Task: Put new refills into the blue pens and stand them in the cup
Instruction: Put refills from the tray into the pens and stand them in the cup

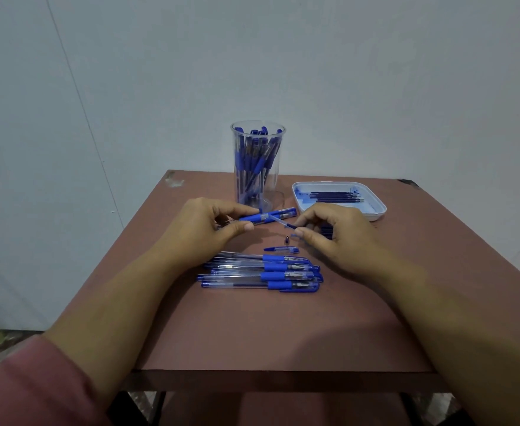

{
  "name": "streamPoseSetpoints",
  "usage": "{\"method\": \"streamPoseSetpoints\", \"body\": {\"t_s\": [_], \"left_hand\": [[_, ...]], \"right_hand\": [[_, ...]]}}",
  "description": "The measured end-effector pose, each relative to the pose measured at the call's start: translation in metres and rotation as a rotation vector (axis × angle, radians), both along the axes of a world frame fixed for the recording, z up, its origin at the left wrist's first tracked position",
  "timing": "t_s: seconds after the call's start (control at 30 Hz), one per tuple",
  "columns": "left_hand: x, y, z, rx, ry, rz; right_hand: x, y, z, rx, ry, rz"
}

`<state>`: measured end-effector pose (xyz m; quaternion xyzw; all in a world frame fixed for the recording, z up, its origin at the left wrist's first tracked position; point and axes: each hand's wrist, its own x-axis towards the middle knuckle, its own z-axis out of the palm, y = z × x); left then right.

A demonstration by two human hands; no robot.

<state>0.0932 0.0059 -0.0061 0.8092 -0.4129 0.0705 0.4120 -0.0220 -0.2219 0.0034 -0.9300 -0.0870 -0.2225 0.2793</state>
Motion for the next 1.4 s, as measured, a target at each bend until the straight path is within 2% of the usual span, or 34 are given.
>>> {"method": "streamPoseSetpoints", "body": {"t_s": [0.13,0.33,0.47,0.57,0.73,0.93,1.1,1.27,1.4], "left_hand": [[0.000,0.001,0.000,0.013,0.007,-0.013],[-0.005,0.001,-0.001,0.075,-0.008,-0.038],[-0.006,0.001,0.000,0.107,-0.030,-0.039],[-0.005,0.002,0.000,0.081,-0.028,-0.012],[-0.004,0.002,0.000,0.088,-0.032,-0.008],[-0.006,0.001,0.001,0.078,-0.036,-0.011],[-0.006,0.001,0.002,0.082,-0.036,-0.002],[-0.007,0.002,0.002,0.085,-0.029,-0.019],[-0.007,0.001,0.002,0.071,-0.025,-0.017]], "right_hand": [[0.003,-0.003,-0.001,-0.076,-0.040,0.009],[0.006,0.000,-0.003,-0.298,-0.180,-0.013],[0.008,0.010,-0.002,-0.377,-0.193,0.023],[0.003,0.007,-0.001,-0.357,-0.125,-0.001],[0.000,0.003,-0.001,-0.198,-0.101,-0.047],[0.005,0.007,-0.003,-0.217,-0.081,0.026],[0.000,0.005,0.001,-0.132,-0.069,-0.038],[0.005,0.009,-0.002,-0.130,-0.067,0.016],[0.005,0.009,-0.001,-0.031,-0.078,-0.026]]}}
